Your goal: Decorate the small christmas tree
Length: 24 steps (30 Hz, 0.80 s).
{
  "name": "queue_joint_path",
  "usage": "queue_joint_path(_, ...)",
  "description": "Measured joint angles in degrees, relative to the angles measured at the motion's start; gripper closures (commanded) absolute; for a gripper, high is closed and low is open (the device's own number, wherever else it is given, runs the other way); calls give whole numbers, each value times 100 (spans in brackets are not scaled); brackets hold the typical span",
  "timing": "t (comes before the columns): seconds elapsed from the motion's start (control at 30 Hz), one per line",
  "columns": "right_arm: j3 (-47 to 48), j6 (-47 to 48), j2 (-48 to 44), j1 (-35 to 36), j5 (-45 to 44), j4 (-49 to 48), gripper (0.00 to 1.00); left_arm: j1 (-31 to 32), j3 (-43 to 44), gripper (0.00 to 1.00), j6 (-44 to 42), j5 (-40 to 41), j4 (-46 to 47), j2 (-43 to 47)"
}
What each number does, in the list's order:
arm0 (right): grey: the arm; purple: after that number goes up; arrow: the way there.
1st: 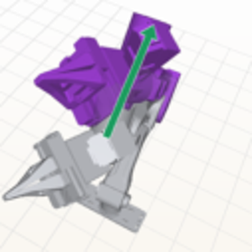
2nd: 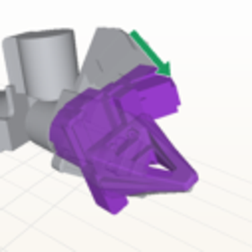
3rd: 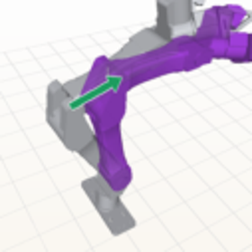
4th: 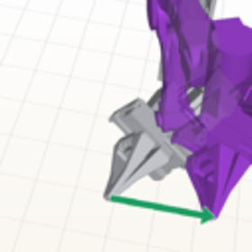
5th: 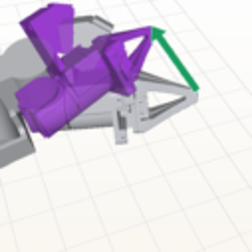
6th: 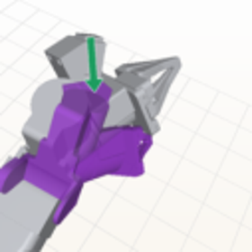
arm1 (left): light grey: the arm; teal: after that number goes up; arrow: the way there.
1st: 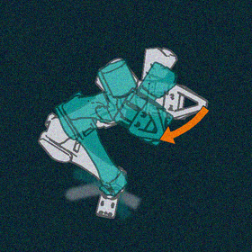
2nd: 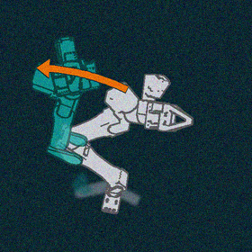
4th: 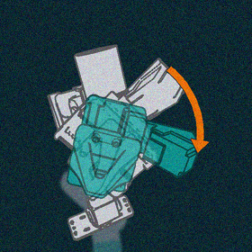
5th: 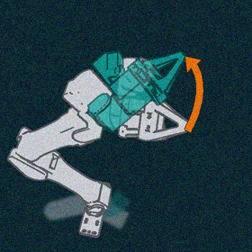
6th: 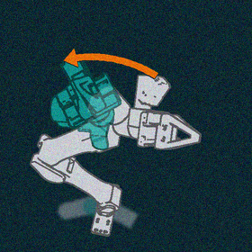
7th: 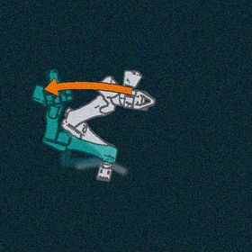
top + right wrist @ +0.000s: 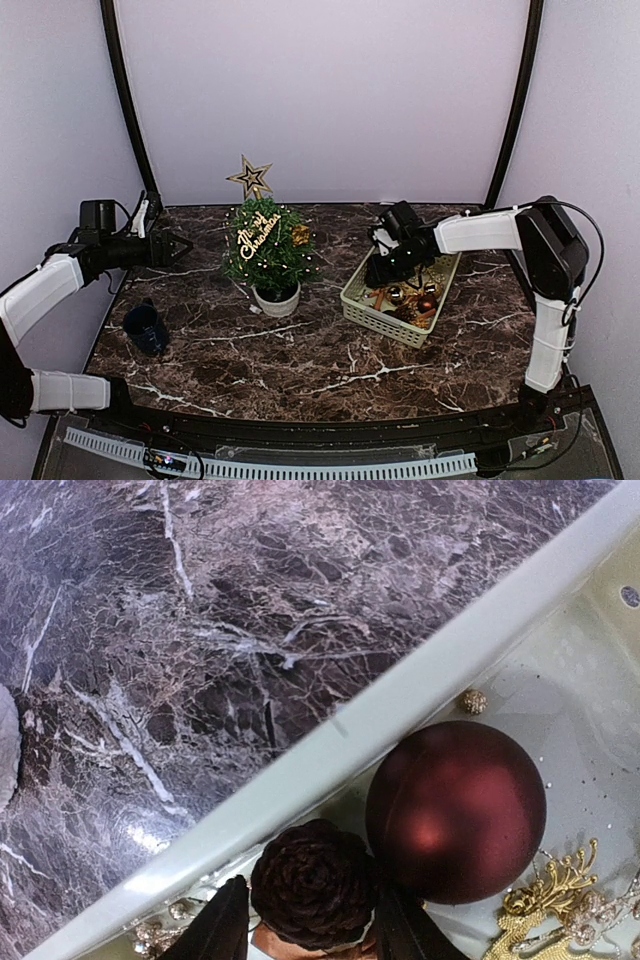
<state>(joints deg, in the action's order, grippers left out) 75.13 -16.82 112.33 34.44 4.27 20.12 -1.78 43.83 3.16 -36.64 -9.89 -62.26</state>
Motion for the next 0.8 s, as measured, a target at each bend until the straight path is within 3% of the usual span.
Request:
queue_joint_path(0.23,0,-13,28,0,-20,-114,67,0,0,21,0,-2,0,-31)
queue_joint_path(0.47,-146,-44,-138,-26,-107,-201,68,0,0,21,0,-72,2,-42)
queue_joint_path(0.8,-487,-269,-1849,-70,26,-4,71,203,-79,21,2,-839,188,-59)
